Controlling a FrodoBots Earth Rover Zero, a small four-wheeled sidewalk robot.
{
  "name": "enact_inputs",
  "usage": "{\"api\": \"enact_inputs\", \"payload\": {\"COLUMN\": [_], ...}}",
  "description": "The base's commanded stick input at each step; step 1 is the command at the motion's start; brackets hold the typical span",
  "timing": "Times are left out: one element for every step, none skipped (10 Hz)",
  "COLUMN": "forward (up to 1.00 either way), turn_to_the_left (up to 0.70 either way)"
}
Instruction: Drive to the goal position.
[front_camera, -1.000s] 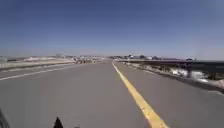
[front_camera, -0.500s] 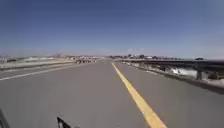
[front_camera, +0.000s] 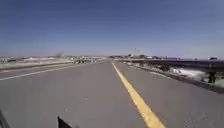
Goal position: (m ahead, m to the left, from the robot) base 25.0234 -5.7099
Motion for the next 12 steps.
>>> {"api": "enact_inputs", "payload": {"forward": [1.0,1.0,1.0,1.0,1.0,1.0,1.0,1.0,1.0,1.0,1.0,1.0], "turn_to_the_left": [0.0,0.0,0.0,0.0,0.0,0.0,0.0,0.0,0.0,0.0,0.0,0.0]}}
